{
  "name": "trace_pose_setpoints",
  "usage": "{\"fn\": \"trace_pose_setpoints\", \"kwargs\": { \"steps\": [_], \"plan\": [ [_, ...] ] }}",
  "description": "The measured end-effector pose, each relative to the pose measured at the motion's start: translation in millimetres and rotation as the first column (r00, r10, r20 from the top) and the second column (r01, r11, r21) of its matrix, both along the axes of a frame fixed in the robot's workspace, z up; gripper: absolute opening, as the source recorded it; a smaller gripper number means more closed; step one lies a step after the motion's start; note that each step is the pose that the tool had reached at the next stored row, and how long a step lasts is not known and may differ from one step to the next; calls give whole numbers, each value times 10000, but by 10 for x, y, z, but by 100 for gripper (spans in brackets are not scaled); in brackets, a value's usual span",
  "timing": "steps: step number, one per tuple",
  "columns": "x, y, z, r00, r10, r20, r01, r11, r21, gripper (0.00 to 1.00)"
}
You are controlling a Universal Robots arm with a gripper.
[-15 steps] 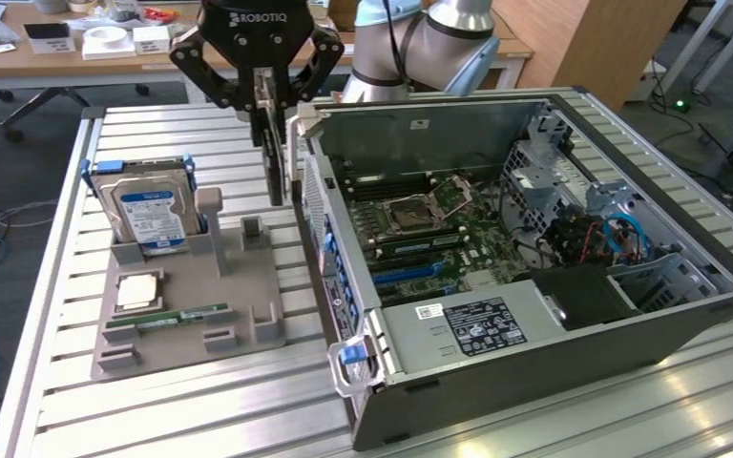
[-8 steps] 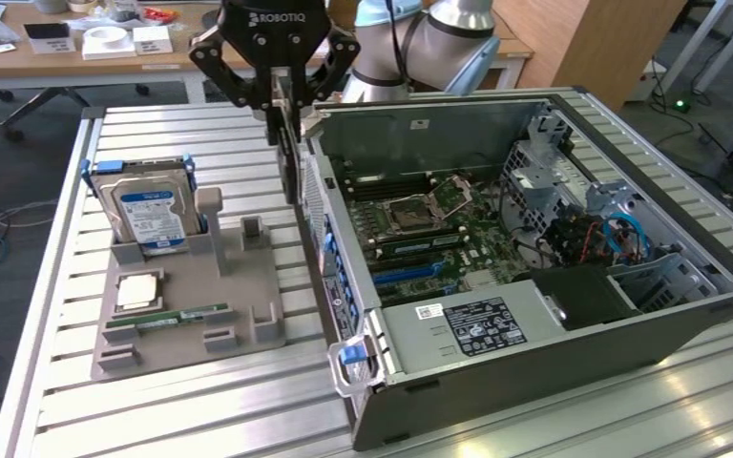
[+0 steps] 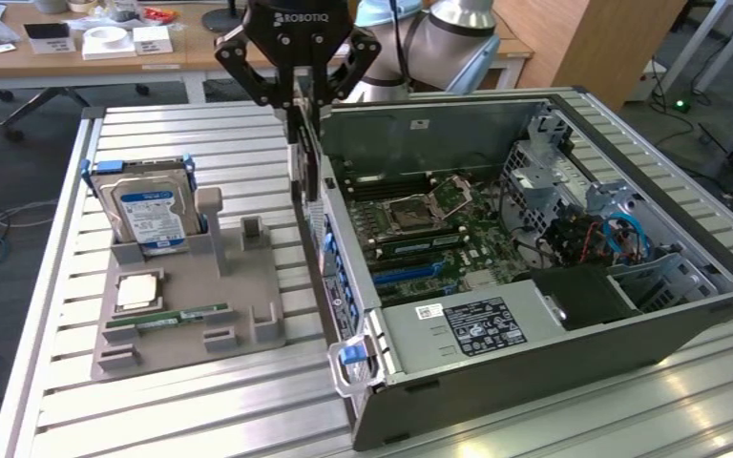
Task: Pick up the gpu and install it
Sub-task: 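Pick up the gpu and move the gpu toward the slot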
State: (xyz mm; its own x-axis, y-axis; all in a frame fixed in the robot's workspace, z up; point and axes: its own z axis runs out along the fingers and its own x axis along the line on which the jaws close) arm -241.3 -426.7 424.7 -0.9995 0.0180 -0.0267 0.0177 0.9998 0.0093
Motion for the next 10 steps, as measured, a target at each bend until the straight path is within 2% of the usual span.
{"fn": "trace_pose_setpoints", "kwargs": {
  "steps": [10],
  "plan": [
    [277,0,0,10000,-1,0,1,10000,0,26]
  ]
}}
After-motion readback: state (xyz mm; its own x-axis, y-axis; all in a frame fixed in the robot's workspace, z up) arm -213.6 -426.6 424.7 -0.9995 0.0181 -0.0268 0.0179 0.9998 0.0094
